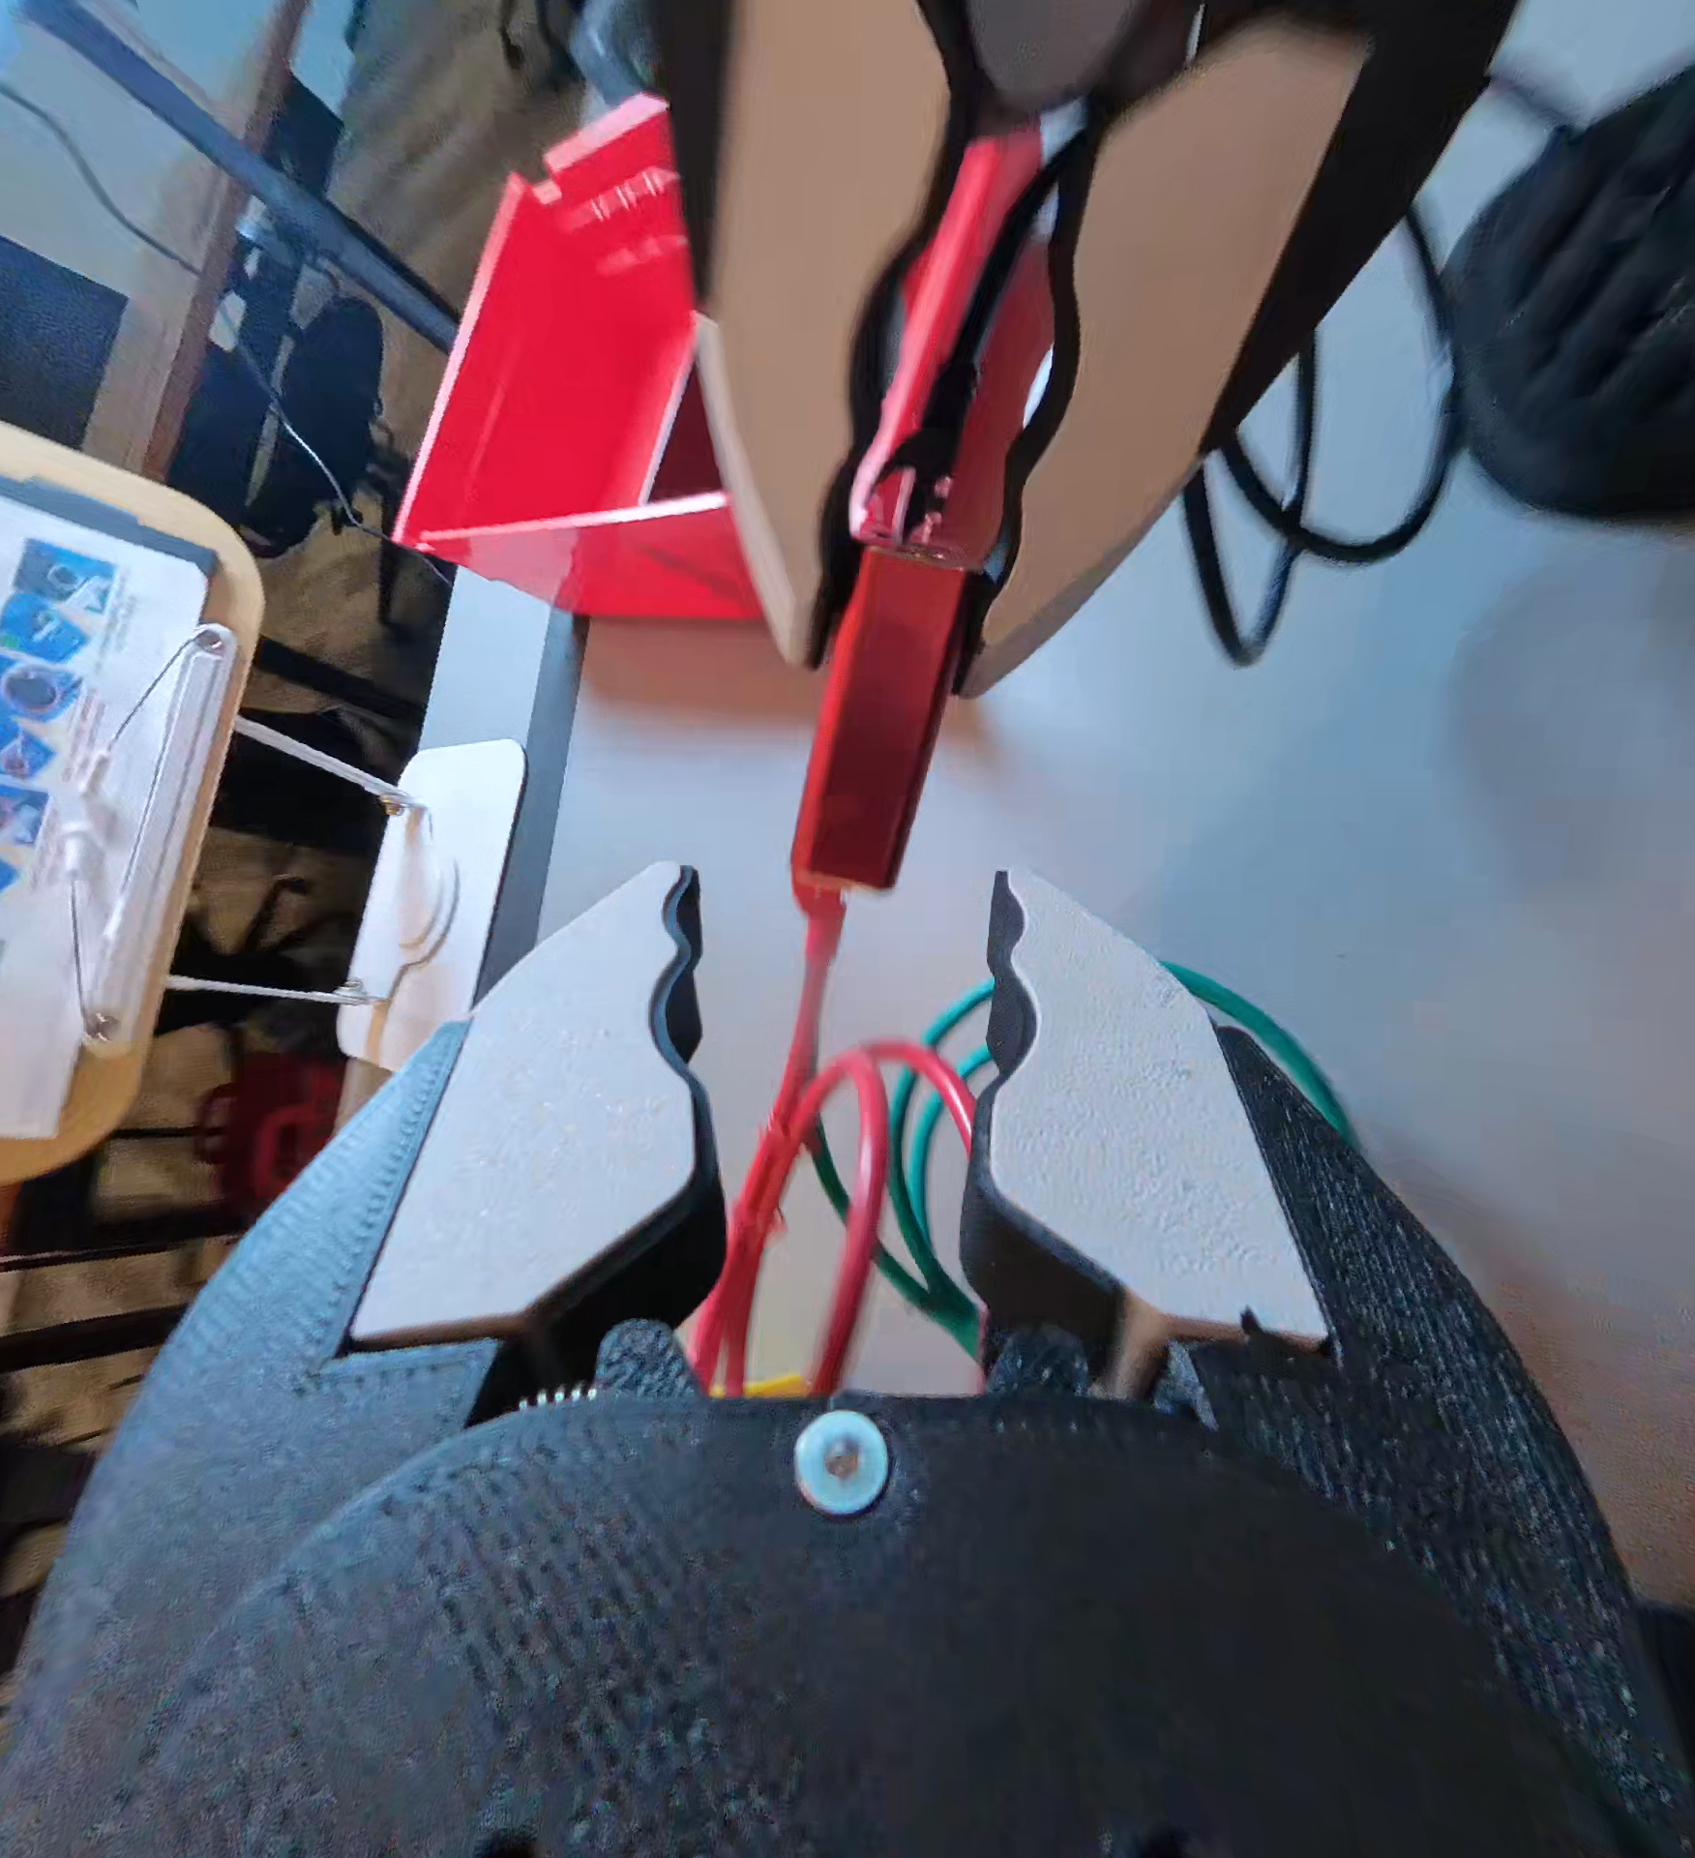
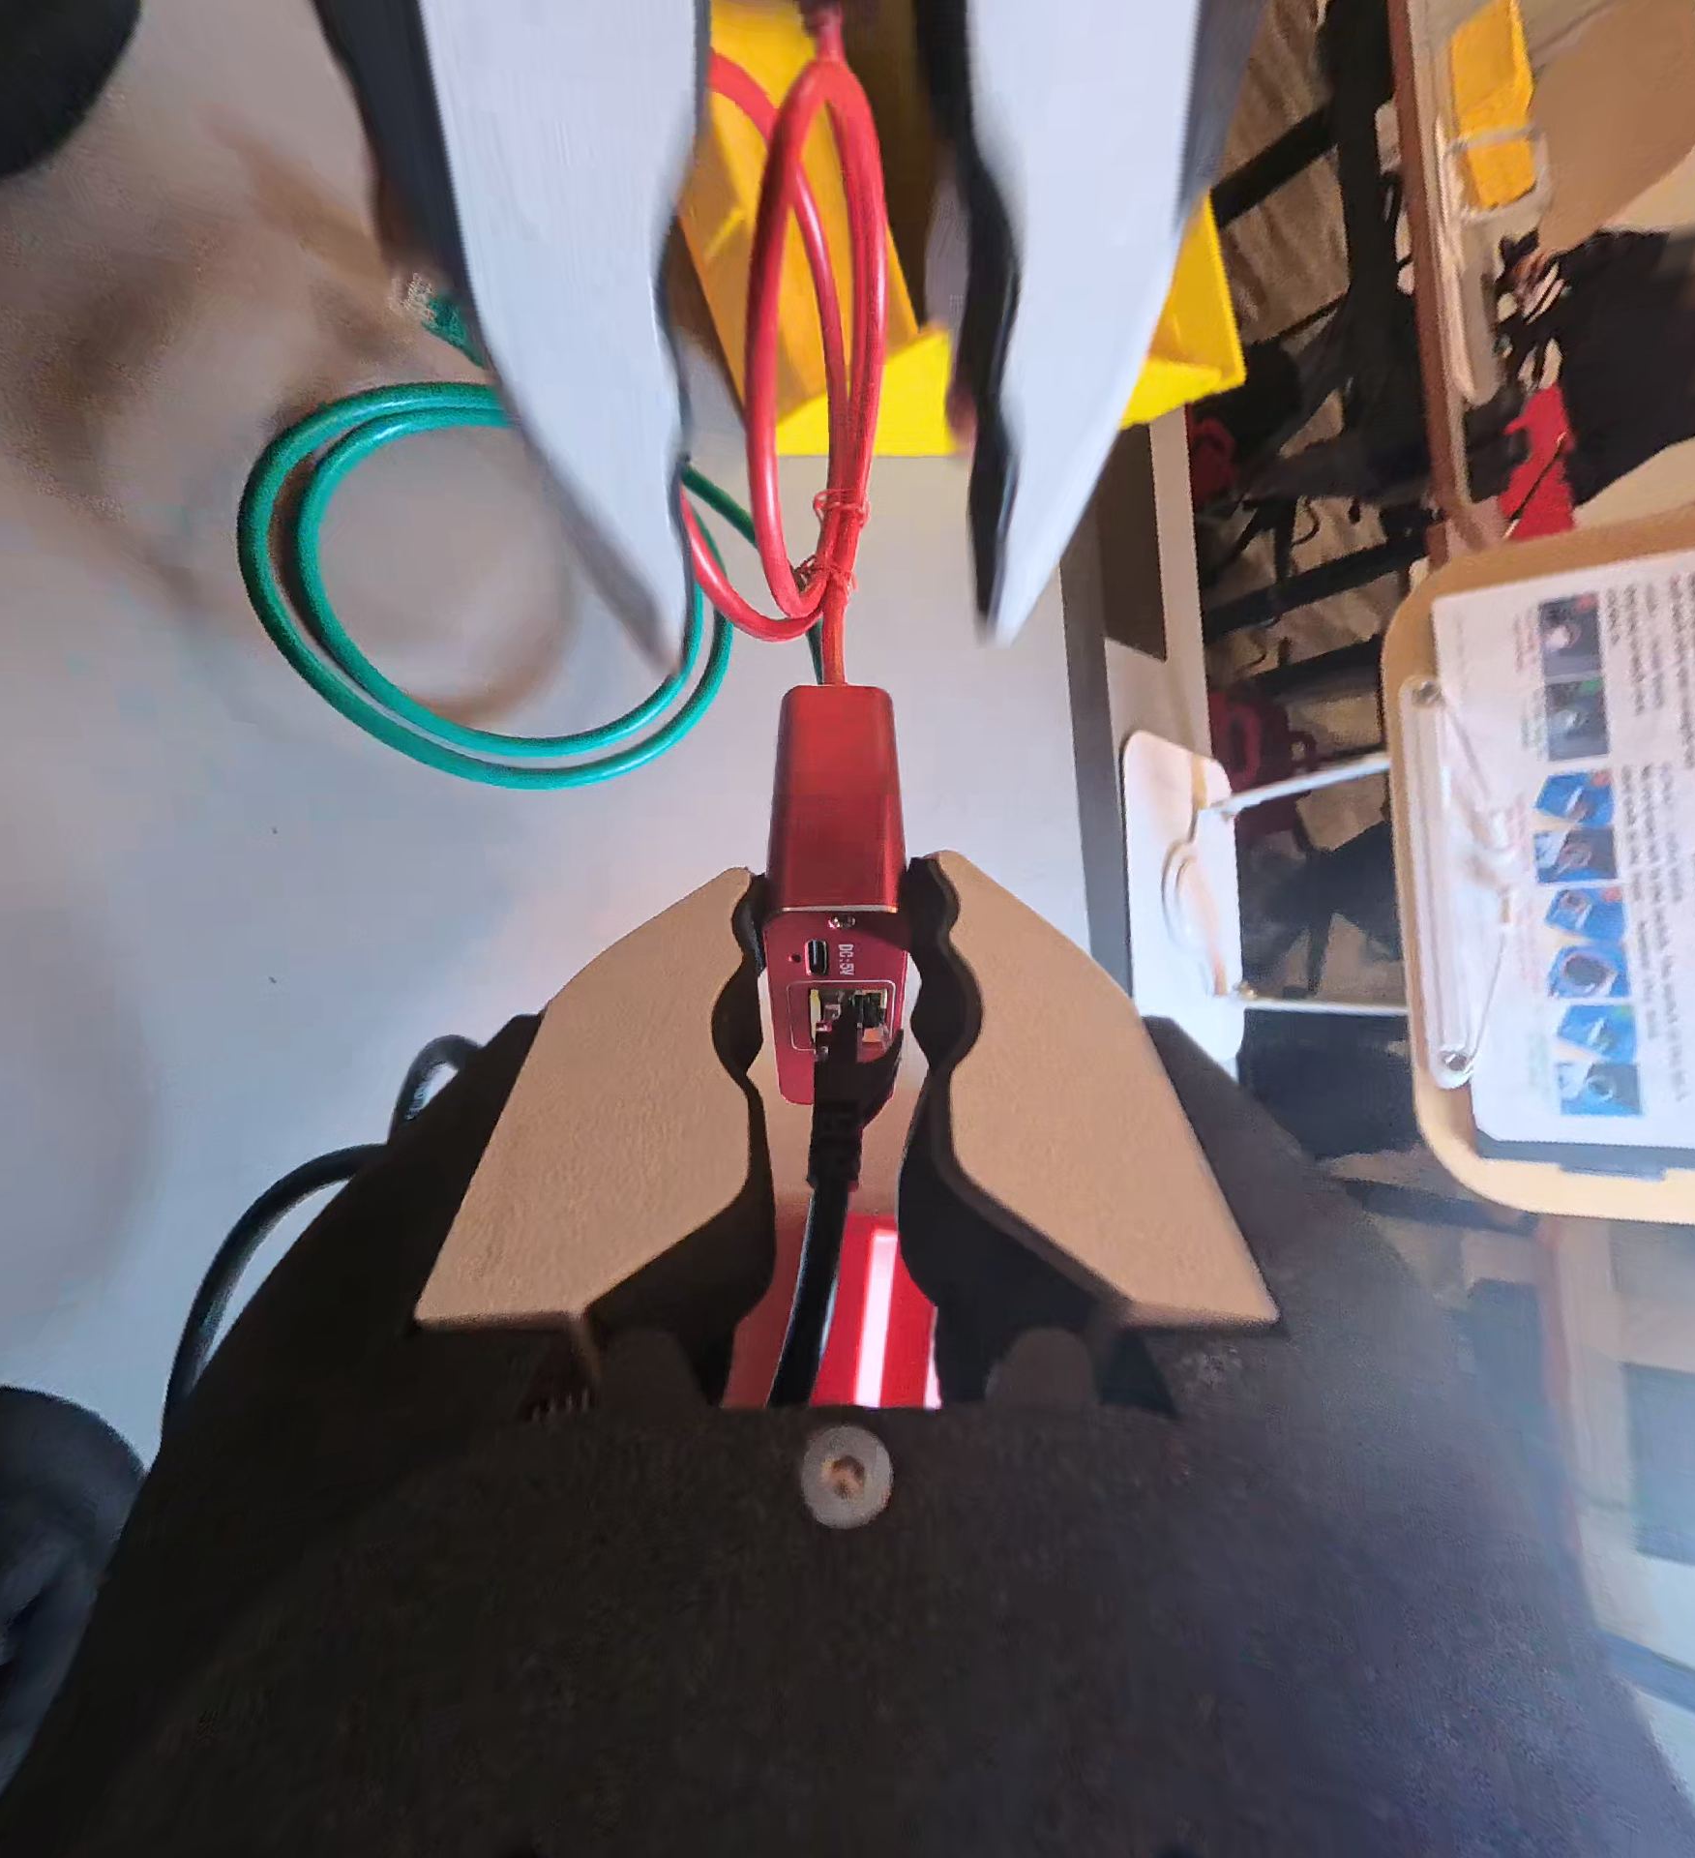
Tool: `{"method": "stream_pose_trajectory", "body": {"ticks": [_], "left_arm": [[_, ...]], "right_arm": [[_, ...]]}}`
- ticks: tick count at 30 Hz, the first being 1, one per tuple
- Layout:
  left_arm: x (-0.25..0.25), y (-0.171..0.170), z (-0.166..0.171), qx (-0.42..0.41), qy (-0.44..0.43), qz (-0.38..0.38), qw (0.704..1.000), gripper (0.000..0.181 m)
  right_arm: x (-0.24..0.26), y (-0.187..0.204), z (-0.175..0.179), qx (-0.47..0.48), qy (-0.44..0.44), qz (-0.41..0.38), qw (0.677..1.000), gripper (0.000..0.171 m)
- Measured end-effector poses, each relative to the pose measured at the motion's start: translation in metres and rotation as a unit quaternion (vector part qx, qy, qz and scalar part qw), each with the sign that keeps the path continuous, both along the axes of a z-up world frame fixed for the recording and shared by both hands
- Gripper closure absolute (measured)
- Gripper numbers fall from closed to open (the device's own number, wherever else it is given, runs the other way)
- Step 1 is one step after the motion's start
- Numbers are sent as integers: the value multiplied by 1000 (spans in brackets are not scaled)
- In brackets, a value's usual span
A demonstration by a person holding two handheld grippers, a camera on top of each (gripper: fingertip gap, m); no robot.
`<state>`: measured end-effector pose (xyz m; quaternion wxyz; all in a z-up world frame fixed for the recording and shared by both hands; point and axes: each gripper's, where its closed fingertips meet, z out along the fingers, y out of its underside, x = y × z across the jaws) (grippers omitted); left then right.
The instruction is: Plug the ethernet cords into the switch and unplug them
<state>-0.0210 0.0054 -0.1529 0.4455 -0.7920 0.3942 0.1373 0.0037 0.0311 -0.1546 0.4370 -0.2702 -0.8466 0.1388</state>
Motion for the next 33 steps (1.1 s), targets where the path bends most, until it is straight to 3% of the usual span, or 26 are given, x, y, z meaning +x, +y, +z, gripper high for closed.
{"method": "stream_pose_trajectory", "body": {"ticks": [2, 3, 7, 11, 13, 16, 19, 21, 24, 26, 30, 33], "left_arm": [[2, 19, -21, 0, 65, -6, 998, 137], [4, 25, -24, 16, 74, -13, 997, 154], [17, 31, -19, 52, 20, -42, 998, 154], [18, 31, -16, 68, -23, -51, 996, 154], [22, 31, -13, 69, -31, -63, 995, 154], [24, 36, -9, 74, -28, -61, 995, 155], [23, 41, 8, 72, -89, -49, 992, 153], [5, 41, 35, 78, -140, -10, 987, 135], [-27, 25, 80, 119, -228, 18, 966, 138], [-46, 11, 93, 139, -264, 40, 954, 140], [-49, -9, 59, 92, -298, 53, 949, 137], [-29, -20, 19, 44, -314, 45, 947, 137]], "right_arm": [[1, -8, 3, 11, 6, 5, 1000, 145], [3, -9, 3, 20, 6, 5, 1000, 145], [14, -2, 9, -20, 33, 5, 999, 144], [29, 13, 14, -91, -11, -11, 996, 134], [33, 20, 7, -74, -43, -13, 996, 131], [27, 21, 11, -3, -35, 4, 999, 145], [27, 31, 31, 19, -68, 2, 997, 145], [30, 55, 55, 51, -97, -24, 994, 145], [41, 96, 110, 63, -126, -79, 987, 145], [53, 127, 150, 59, -146, -126, 979, 145], [73, 202, 211, 101, -163, -244, 951, 145], [79, 252, 220, 144, -189, -312, 920, 145]]}}
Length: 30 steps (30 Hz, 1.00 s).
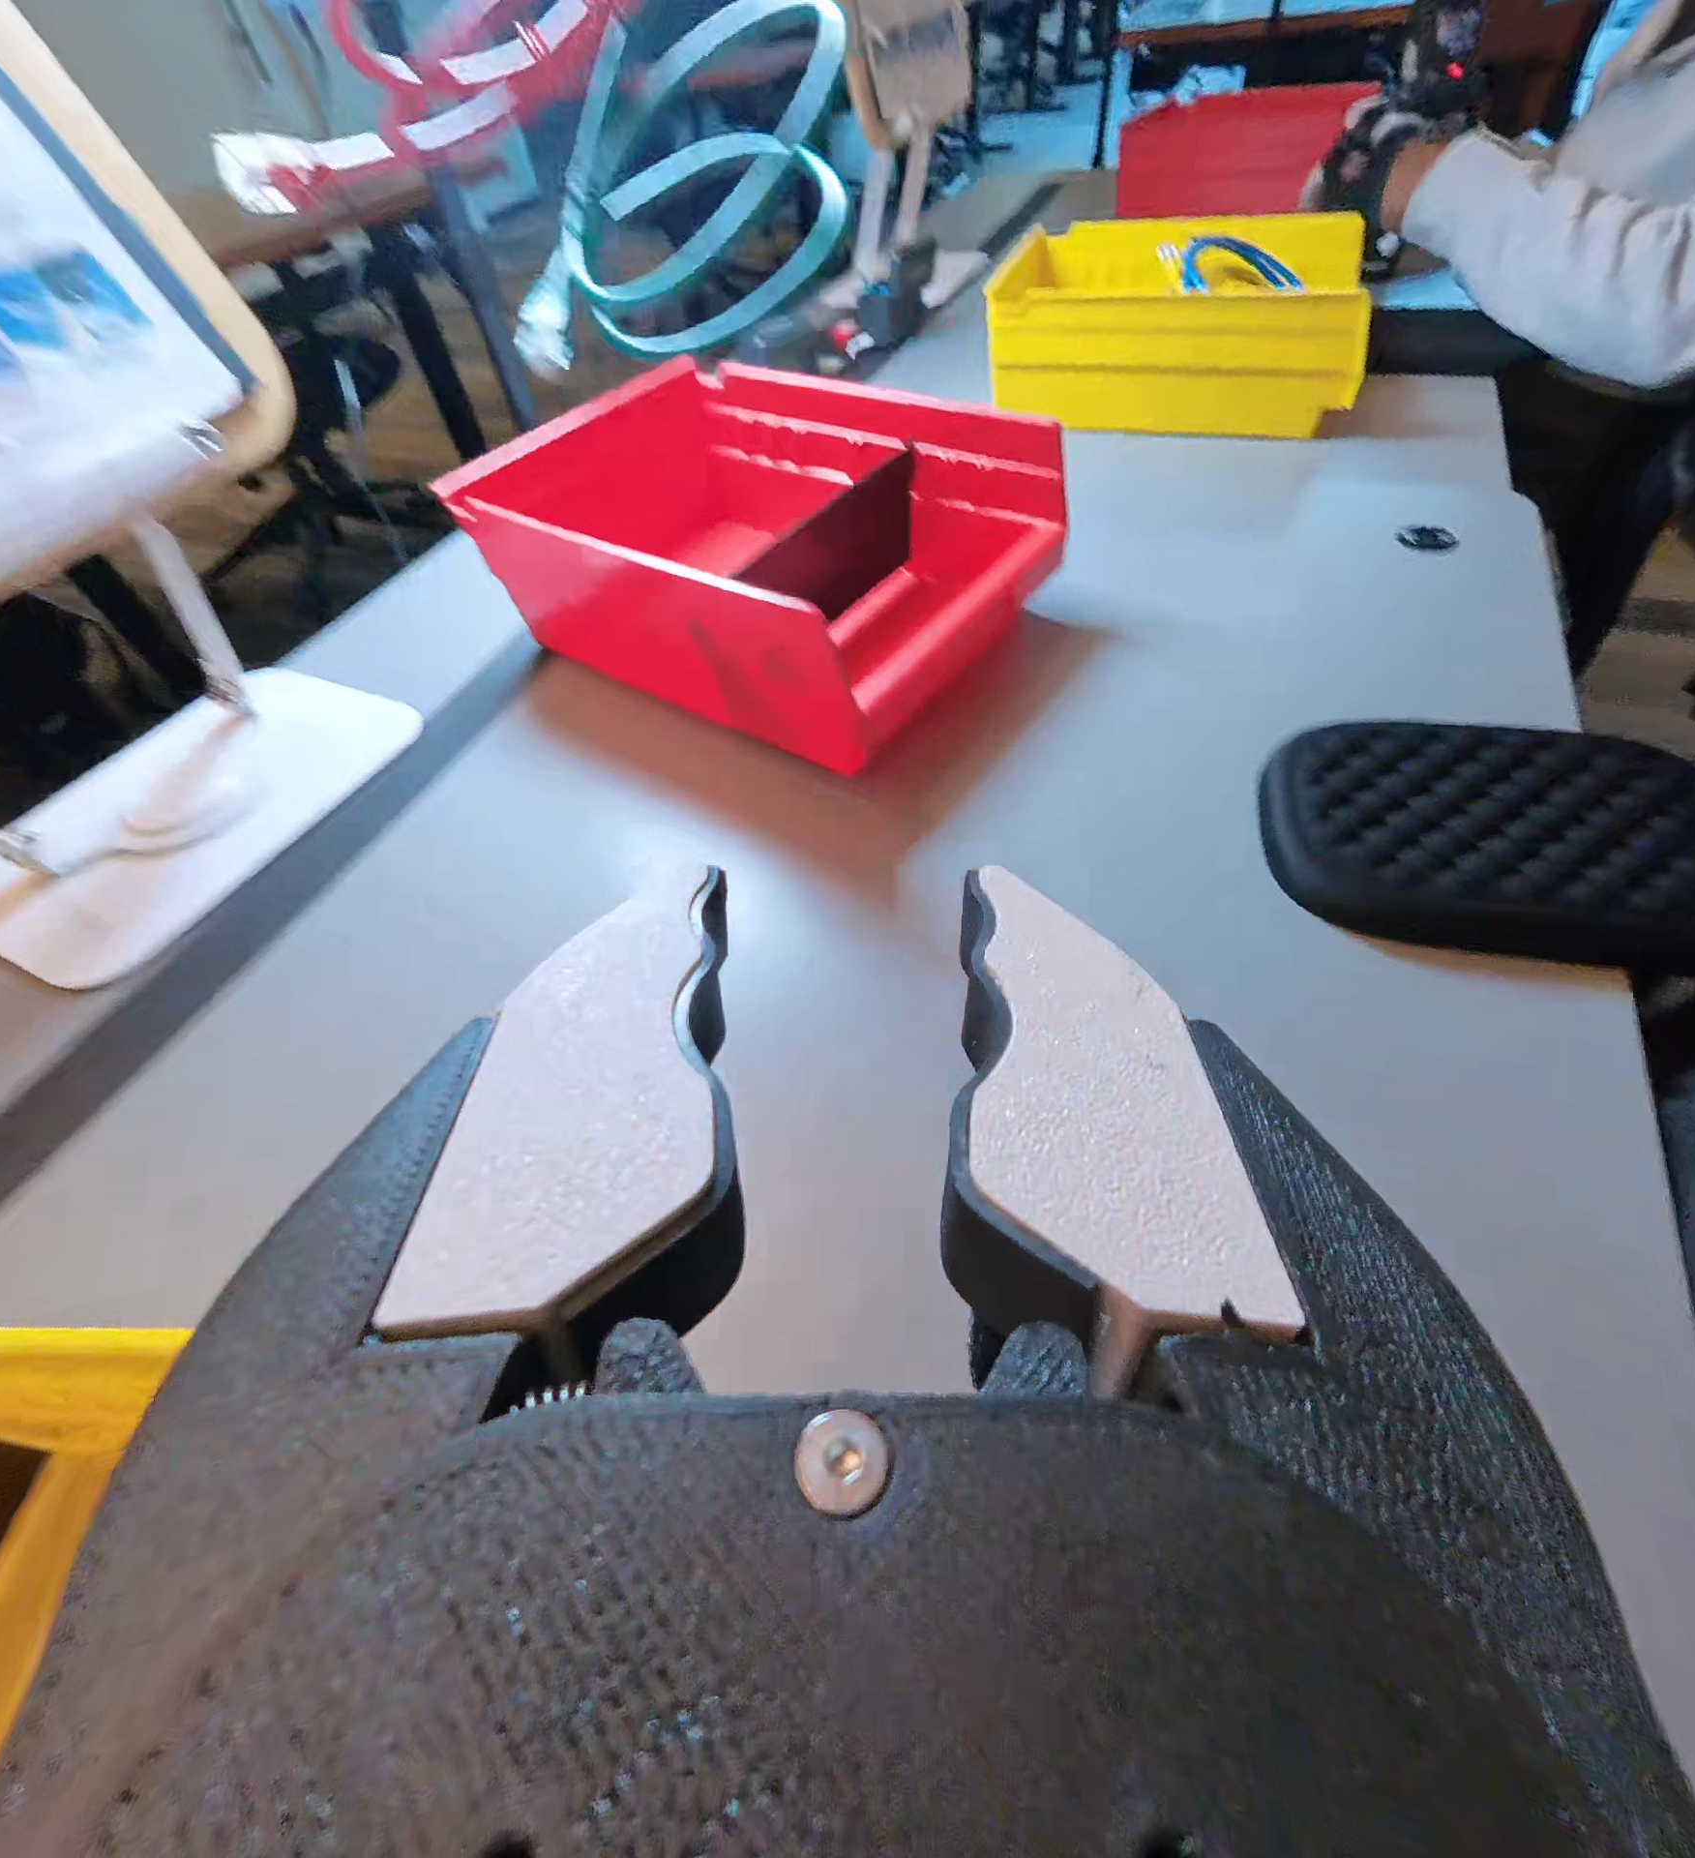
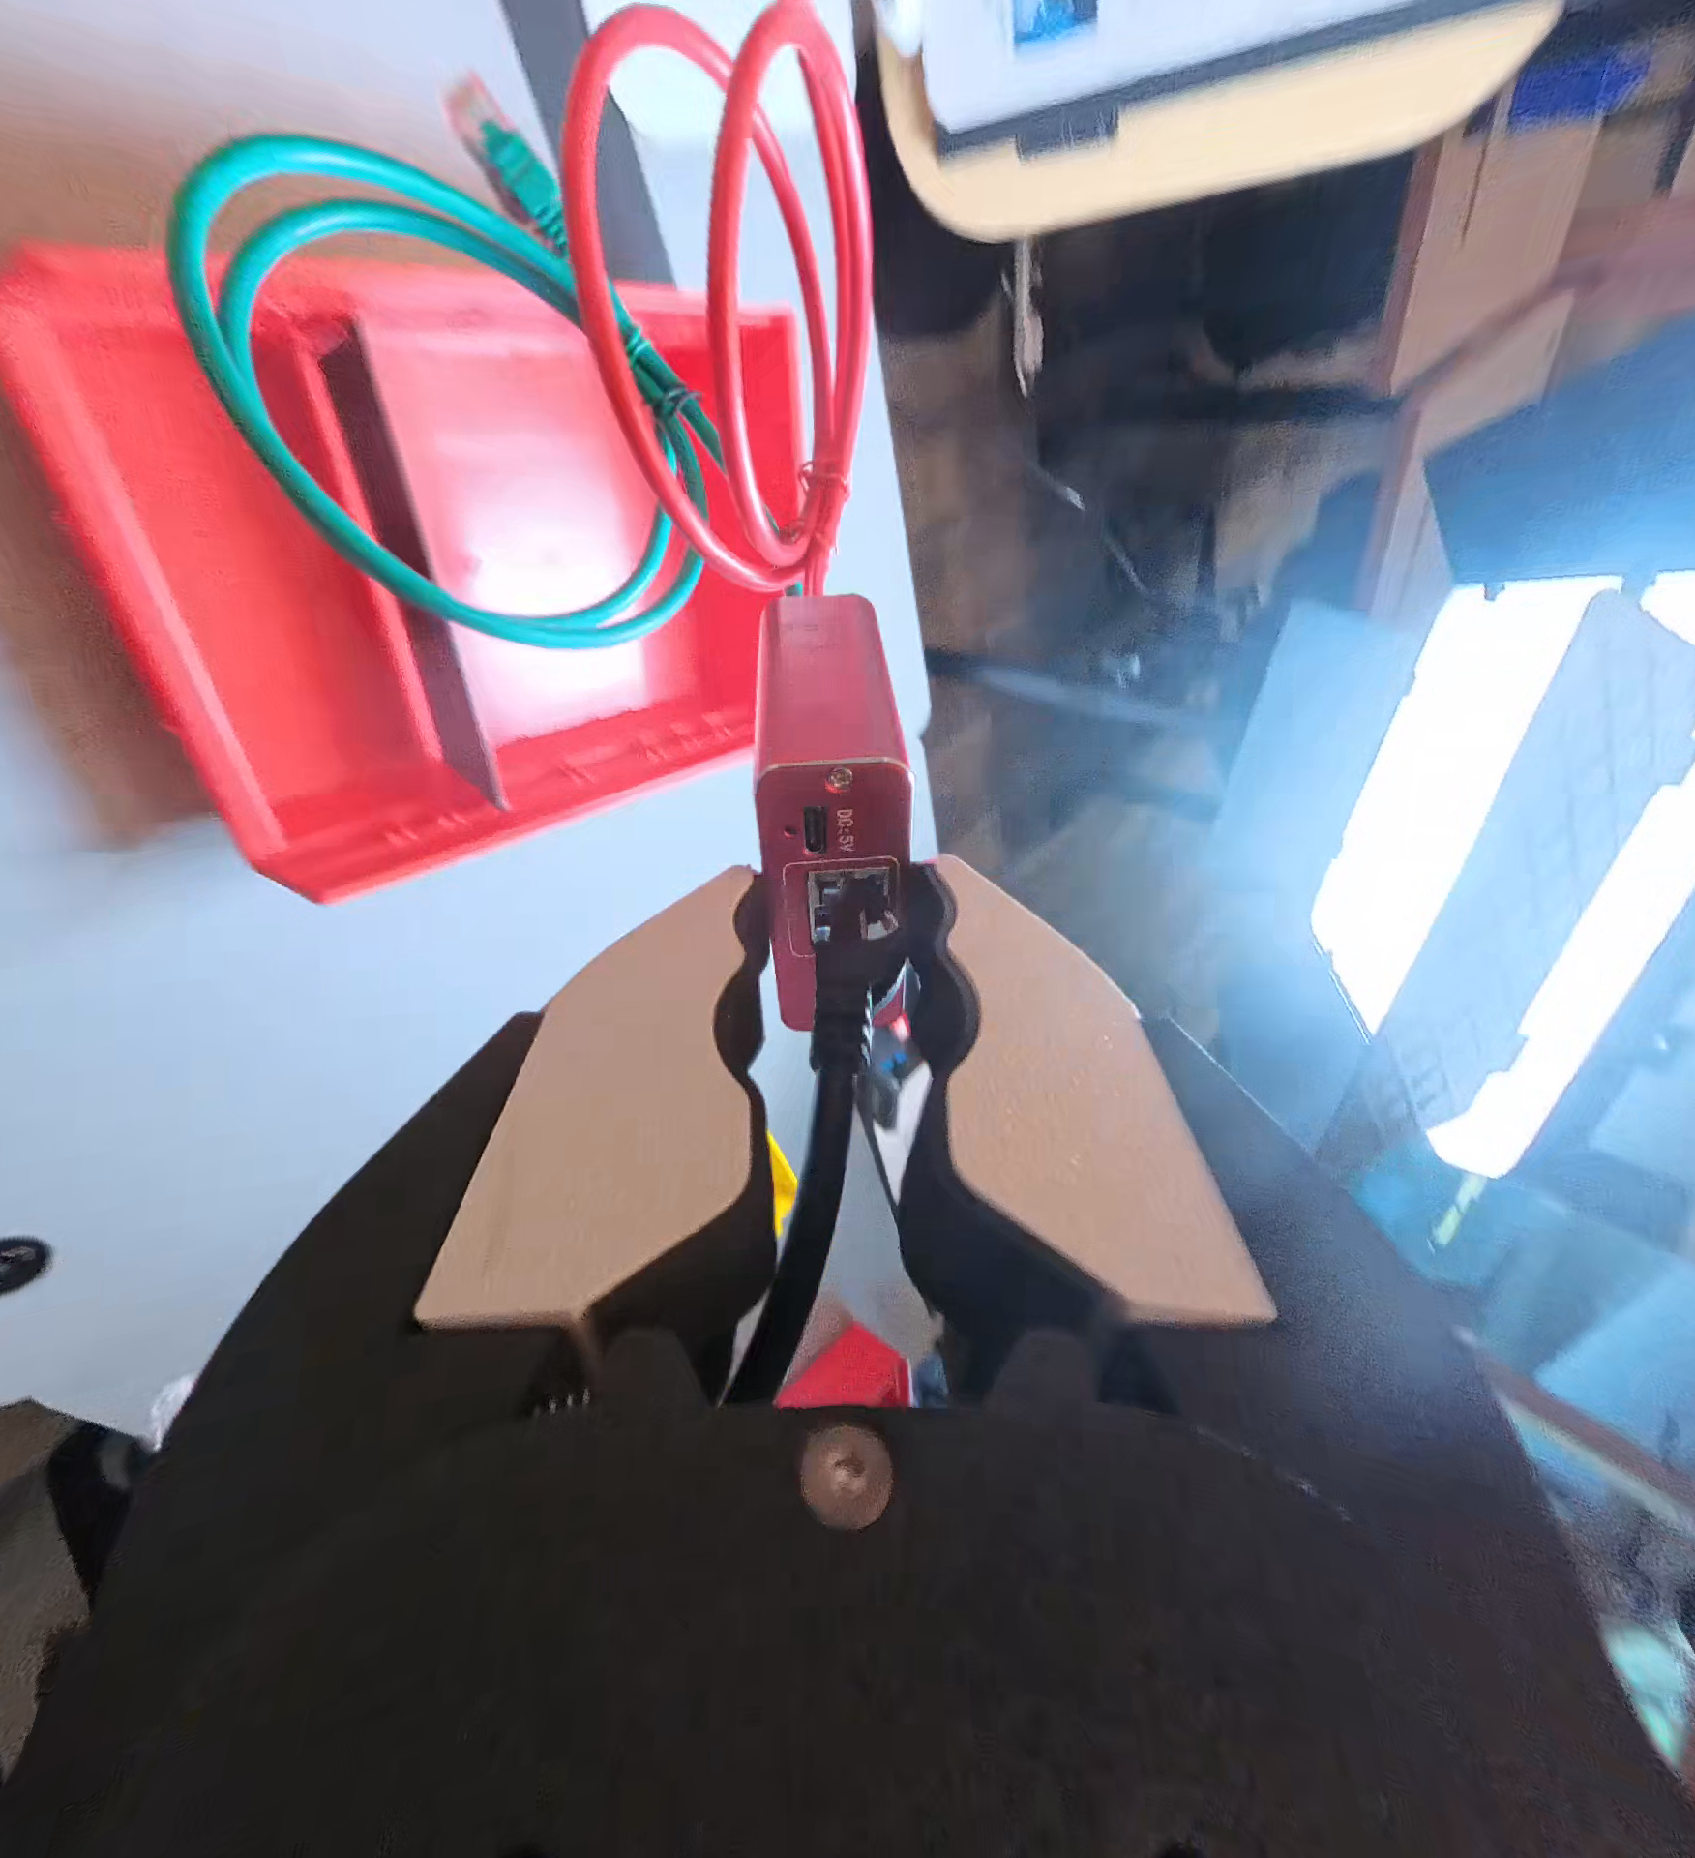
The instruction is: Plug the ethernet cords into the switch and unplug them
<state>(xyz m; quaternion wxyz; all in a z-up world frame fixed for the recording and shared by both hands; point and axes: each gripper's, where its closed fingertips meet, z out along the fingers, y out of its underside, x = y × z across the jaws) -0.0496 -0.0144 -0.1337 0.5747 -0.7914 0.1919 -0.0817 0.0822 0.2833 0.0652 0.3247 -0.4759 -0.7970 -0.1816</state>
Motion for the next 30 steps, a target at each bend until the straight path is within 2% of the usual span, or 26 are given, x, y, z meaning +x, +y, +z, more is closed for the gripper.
{"method": "stream_pose_trajectory", "body": {"ticks": [3, 6, 11, 16, 22, 27, 29, 30], "left_arm": [[16, -5, -37, -32, 3, -11, 999, 136], [22, -4, -65, -62, 12, -17, 998, 136], [29, -1, -77, -78, -15, -36, 996, 138], [29, -3, -91, -93, -40, -42, 994, 140], [27, -1, -97, -107, -73, -52, 990, 141], [28, -2, -105, -118, -77, -53, 989, 142], [28, -2, -105, -118, -75, -53, 989, 142], [28, -3, -105, -118, -75, -53, 989, 142]], "right_arm": [[-7, 39, -22, 26, -42, -35, 998, 145], [-23, 68, -69, 29, -100, -44, 994, 145], [-63, 93, -162, 5, -172, -12, 985, 145], [-80, 109, -228, -46, -198, -1, 979, 144], [-81, 102, -270, -115, -209, -5, 971, 140], [-66, 83, -291, -131, -265, -23, 955, 124], [-66, 78, -289, -131, -261, -30, 956, 111], [-69, 77, -284, -127, -248, -25, 960, 110]]}}
